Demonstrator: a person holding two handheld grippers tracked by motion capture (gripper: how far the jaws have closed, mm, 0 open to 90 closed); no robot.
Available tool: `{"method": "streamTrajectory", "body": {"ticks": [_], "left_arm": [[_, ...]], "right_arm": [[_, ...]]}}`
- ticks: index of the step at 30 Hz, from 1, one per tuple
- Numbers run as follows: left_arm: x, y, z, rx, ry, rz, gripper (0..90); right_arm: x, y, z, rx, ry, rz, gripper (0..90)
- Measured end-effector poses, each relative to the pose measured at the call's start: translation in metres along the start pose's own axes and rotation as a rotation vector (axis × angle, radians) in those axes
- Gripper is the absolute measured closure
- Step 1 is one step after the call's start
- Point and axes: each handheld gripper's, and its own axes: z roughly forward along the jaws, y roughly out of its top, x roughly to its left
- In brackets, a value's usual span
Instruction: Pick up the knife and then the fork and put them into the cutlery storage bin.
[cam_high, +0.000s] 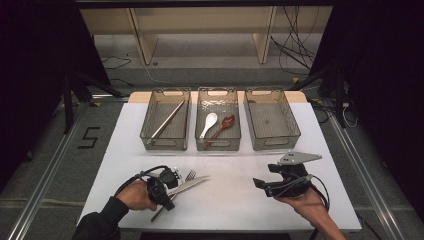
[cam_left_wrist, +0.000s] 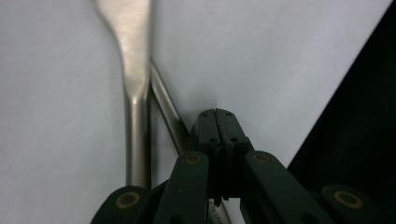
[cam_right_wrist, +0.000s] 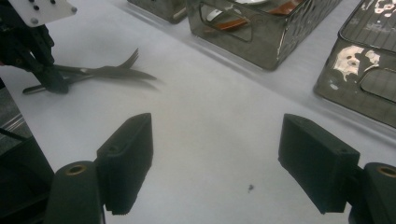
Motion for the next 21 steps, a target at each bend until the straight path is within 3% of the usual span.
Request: {"method": "streamTrajectory", "body": {"ticks": [4,8,16,21], "left_arm": [[0.006,-0.003,-0.003,0.003,0.041,-0.015,89.0],[0.012,-0.006,-0.005,-0.005,0.05,-0.037,89.0],[0.013,-0.006,-0.006,-0.002,0.063,-0.034,89.0],[0.013,-0.005,-0.007,0.002,0.096,-0.028,88.9]], "right_arm": [[0.0,0.0,0.0,-0.001,0.0,0.0,27.2],[0.0,0.0,0.0,0.0,0.0,-0.001,27.2],[0.001,0.0,0.001,0.002,0.002,-0.001,27.2],[0.0,0.0,0.001,0.002,0.003,0.0,27.1]]}}
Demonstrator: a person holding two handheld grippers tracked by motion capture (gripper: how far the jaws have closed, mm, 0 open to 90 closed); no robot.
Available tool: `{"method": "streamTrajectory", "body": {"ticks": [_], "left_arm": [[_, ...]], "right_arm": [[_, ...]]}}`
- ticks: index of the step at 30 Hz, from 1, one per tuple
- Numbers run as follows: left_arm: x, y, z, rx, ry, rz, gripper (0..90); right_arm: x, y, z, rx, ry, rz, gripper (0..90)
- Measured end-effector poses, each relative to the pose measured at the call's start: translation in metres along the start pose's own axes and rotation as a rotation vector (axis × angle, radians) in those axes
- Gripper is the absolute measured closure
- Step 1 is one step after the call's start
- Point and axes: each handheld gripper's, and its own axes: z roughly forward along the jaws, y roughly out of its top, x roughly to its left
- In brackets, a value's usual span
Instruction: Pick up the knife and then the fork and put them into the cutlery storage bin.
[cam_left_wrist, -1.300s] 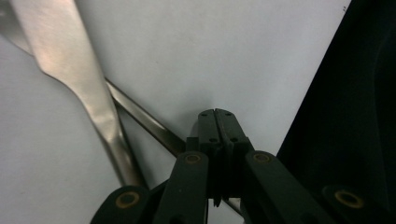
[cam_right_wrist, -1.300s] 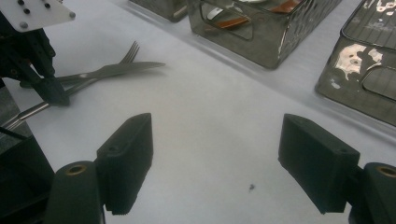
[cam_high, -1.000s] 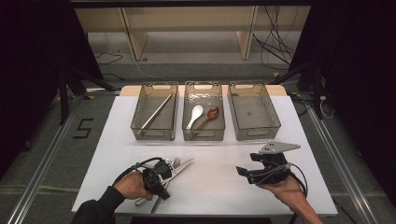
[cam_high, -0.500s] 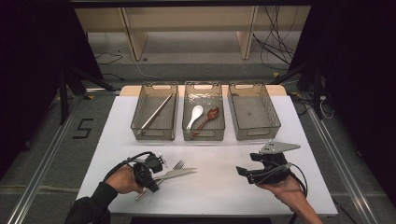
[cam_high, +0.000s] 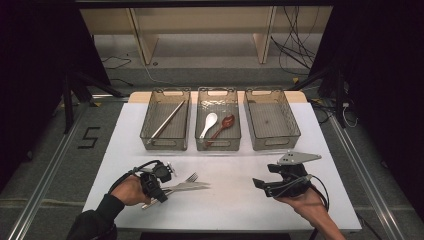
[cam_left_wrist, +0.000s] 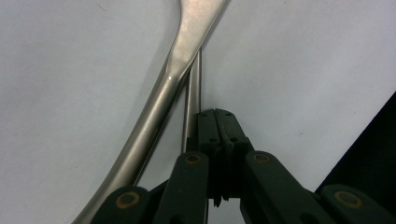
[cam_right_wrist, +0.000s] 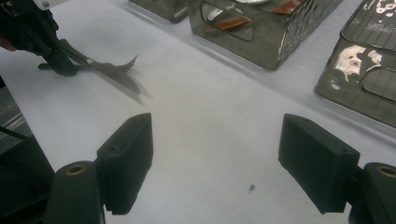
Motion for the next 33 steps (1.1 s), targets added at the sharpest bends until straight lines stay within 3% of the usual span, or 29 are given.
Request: {"method": "streamTrajectory", "body": {"ticks": [2,5,8,10,14,18,25,33], "left_arm": [[0.0,0.0,-0.001,-0.01,-0.006,-0.005,88.7],[0.003,-0.001,-0.01,-0.072,-0.035,-0.02,82.5],[0.004,-0.002,-0.023,-0.144,-0.016,-0.017,73.3],[0.006,-0.003,-0.029,-0.168,0.018,-0.01,63.7],[0.01,-0.006,-0.029,-0.141,0.094,-0.012,42.9],[0.016,-0.01,-0.025,-0.131,0.107,-0.03,36.9],[0.022,-0.014,-0.02,-0.108,0.138,-0.027,33.0],[0.025,-0.015,-0.012,-0.067,0.146,-0.001,39.9]], "right_arm": [[0.0,0.0,0.0,0.0,0.001,0.001,27.2],[0.0,0.0,0.0,-0.001,0.001,0.001,27.2],[0.0,0.0,0.001,0.0,0.0,0.001,27.1],[0.0,0.0,0.001,0.002,0.0,-0.001,27.2],[0.0,0.0,0.002,0.004,0.0,-0.001,27.2],[0.0,0.0,0.003,0.009,0.003,-0.002,27.2],[0.001,0.0,0.003,0.009,0.005,-0.003,27.2],[0.001,0.0,0.003,0.009,0.006,-0.002,27.2]]}}
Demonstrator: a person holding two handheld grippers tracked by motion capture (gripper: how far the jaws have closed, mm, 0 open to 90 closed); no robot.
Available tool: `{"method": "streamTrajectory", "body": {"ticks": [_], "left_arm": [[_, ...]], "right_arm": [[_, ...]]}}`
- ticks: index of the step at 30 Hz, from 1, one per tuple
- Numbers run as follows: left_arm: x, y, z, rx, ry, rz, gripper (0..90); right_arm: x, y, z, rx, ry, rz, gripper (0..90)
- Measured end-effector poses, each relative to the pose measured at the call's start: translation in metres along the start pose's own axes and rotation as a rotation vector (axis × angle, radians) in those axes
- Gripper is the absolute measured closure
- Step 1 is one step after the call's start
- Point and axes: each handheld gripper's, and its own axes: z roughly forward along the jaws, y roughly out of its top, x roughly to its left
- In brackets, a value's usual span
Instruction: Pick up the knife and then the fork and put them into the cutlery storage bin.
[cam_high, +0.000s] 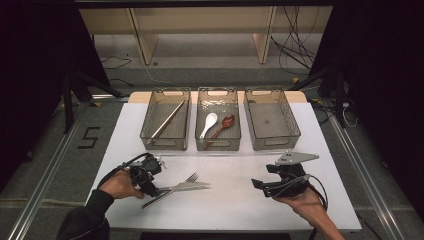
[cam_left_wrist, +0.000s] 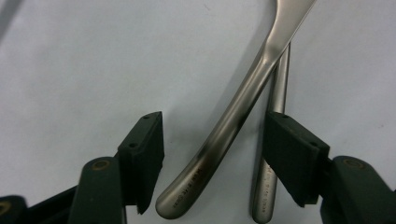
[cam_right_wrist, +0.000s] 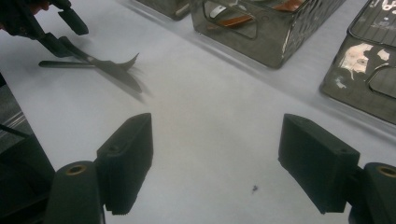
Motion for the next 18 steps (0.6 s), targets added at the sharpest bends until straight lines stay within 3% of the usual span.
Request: {"method": "streamTrajectory", "body": {"ticks": [14,18], "left_arm": [[-0.0056,0.0014,0.0065,0.023,0.0,0.091,58.9],[-0.0073,0.0018,0.0067,0.021,-0.006,0.099,62.7]], "right_arm": [[0.0004,0.0001,0.0,0.002,0.002,-0.001,27.2],[0.0005,0.0002,-0.0001,0.001,0.002,-0.001,27.4]]}}
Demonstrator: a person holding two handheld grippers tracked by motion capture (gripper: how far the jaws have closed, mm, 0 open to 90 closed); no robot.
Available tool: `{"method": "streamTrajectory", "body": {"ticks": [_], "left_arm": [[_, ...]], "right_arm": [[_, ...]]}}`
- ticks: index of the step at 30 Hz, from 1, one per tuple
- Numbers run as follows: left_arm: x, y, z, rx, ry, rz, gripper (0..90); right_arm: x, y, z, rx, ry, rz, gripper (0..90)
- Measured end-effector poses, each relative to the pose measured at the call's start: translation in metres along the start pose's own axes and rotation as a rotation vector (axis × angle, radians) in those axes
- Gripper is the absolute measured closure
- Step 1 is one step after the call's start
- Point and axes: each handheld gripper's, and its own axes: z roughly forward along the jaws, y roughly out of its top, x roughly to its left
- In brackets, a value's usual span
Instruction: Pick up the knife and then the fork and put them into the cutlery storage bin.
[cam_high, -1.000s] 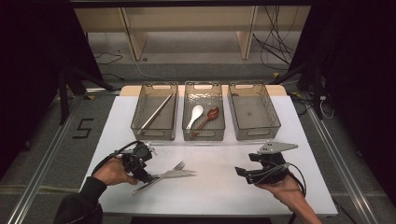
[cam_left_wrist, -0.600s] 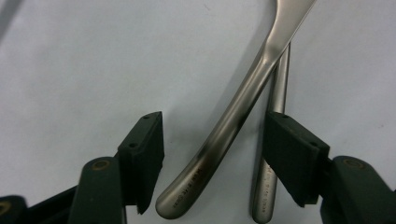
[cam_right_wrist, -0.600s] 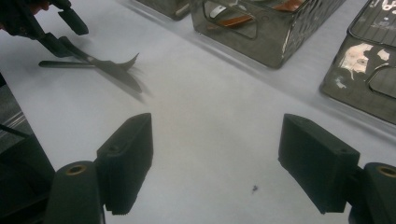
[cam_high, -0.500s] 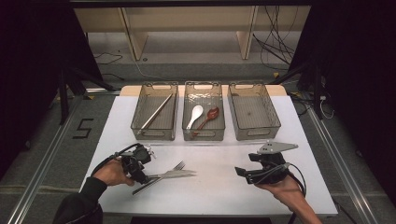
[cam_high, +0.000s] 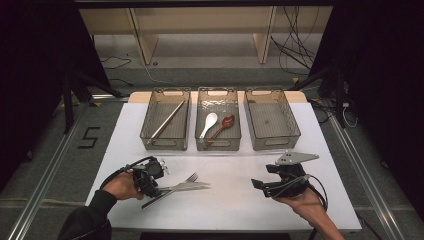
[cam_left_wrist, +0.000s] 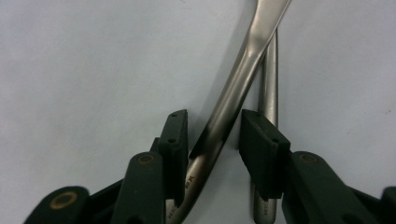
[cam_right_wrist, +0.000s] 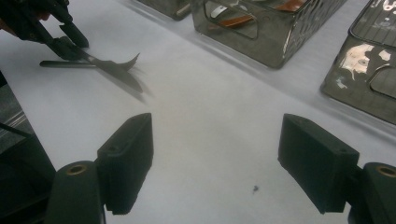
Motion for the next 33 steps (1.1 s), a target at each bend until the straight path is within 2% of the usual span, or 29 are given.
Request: {"method": "streamTrajectory", "body": {"ticks": [1,2,7,16,17,21,24,29,33], "left_arm": [[0.0,0.001,-0.001,0.014,0.002,0.013,63.6],[-0.001,0.001,0.0,0.005,0.001,-0.005,64.1],[-0.001,0.002,0.0,0.011,0.002,0.008,67.6],[-0.006,0.004,0.0,0.021,0.014,0.097,73.1],[-0.006,0.004,-0.001,0.032,0.012,0.122,74.0],[-0.008,0.004,0.0,0.018,0.01,0.141,77.4],[-0.009,0.004,-0.001,0.02,0.018,0.169,77.9],[-0.01,0.003,-0.001,0.012,0.019,0.176,78.2],[-0.009,0.003,-0.001,-0.011,0.012,0.154,78.3]], "right_arm": [[0.0,0.0,0.0,0.0,0.0,0.0,27.4],[0.0,0.0,0.0,0.0,0.0,0.001,27.4],[0.0,0.0,0.0,-0.001,0.0,0.0,27.4],[0.0,0.0,0.0,0.001,-0.001,-0.002,27.4],[0.0,0.0,0.0,0.003,-0.001,0.0,27.4],[0.0,0.0,0.001,0.005,-0.001,-0.001,27.4],[0.0,0.0,0.001,0.006,-0.001,-0.001,27.4],[0.0,0.0,0.001,0.007,-0.003,0.0,27.6],[0.0,0.0,0.001,0.008,-0.002,0.001,27.5]]}}
